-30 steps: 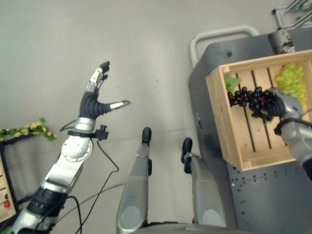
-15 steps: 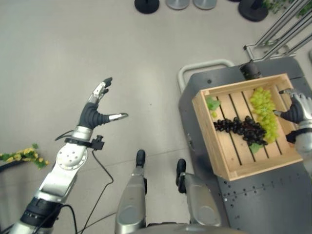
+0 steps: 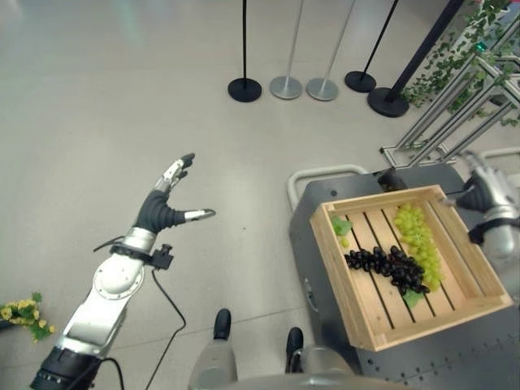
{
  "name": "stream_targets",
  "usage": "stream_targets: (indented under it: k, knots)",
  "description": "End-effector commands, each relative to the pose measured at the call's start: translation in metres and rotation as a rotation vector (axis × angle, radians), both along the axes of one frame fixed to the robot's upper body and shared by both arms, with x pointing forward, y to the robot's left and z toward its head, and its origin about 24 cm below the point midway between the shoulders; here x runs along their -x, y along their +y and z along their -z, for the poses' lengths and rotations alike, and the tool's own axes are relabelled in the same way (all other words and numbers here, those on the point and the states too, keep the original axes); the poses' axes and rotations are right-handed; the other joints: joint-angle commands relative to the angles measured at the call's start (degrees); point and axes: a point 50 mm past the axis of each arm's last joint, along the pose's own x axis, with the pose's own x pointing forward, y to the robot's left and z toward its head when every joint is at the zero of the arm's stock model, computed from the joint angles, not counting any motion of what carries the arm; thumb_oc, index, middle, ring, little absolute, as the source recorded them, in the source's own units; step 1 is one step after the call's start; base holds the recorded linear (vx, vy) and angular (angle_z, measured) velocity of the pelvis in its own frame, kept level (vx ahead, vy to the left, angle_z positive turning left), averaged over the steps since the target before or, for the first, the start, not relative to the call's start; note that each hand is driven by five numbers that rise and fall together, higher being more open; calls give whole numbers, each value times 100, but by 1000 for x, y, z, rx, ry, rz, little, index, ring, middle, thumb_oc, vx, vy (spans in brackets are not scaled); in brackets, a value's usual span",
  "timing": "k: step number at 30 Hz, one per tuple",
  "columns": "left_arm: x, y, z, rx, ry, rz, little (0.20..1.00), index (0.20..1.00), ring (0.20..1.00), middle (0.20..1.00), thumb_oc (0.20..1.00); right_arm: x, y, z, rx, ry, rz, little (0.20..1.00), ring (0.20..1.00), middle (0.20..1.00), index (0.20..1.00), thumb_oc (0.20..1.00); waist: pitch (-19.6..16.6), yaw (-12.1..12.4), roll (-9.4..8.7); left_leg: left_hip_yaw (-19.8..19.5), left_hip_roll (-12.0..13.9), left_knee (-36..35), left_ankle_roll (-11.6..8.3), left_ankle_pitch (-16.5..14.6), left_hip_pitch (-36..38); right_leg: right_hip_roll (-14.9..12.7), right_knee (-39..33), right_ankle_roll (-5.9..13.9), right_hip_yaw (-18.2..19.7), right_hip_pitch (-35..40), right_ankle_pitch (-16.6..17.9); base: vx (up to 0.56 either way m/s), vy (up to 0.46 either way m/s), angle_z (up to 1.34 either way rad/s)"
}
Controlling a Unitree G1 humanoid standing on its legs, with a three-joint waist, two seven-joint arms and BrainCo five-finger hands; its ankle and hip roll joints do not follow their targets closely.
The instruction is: Pick up the fruits from the basket on one side to the basket on the other side
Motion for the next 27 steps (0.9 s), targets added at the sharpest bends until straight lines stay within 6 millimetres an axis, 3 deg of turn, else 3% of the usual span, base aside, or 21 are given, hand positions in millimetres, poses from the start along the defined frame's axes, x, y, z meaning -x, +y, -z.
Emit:
stream_targets:
  k: [1, 3, 9, 15, 27]
  knots:
    - [-5, 7, -34, 87, -196, -51, 1000, 1000, 1000, 1000, 1000, -25, 15, -13, -56, -69, -27, 1000, 1000, 1000, 1000, 1000, 628, 120, -240, -51, -57, 591, 137, -364, -293, -207, -206, 361, -132, -286, 586, -151, -41, 4]
    - [-11, 6, -39, 173, -234, -80, 1000, 1000, 1000, 1000, 1000, -27, 17, -9, -68, -58, -18, 1000, 1000, 1000, 1000, 1000, 844, 176, -256, -110, -37, 661, 103, -307, -525, -216, -149, 333, -201, -472, 582, -121, -34, 14]
    - [-12, -7, -62, 271, -367, -61, 1000, 1000, 1000, 1000, 1000, -29, -2, -10, -40, -46, 86, 1000, 1000, 1000, 1000, 1000, 1354, 284, -141, -336, -69, 856, 50, -148, -1266, -297, 83, 292, -411, -1144, 625, -112, -11, 20]
    - [-11, -15, -66, 320, -396, -50, 1000, 1000, 1000, 1000, 1000, -33, -13, -17, -26, -41, 144, 1000, 1000, 1000, 1000, 1000, 1355, 247, -73, -409, -124, 1267, 17, -178, -2210, -375, 418, 251, -450, -1986, 599, -39, 2, 12]
    - [-11, -17, -71, 334, -430, -67, 1000, 1000, 1000, 1000, 1000, -33, -35, -27, 43, 4, 260, 1000, 1000, 1000, 1000, 1000, 1355, 220, -2, -382, -174, 1400, 30, -267, -2767, -409, 525, 240, -417, -2528, 587, 1, 3, 3]
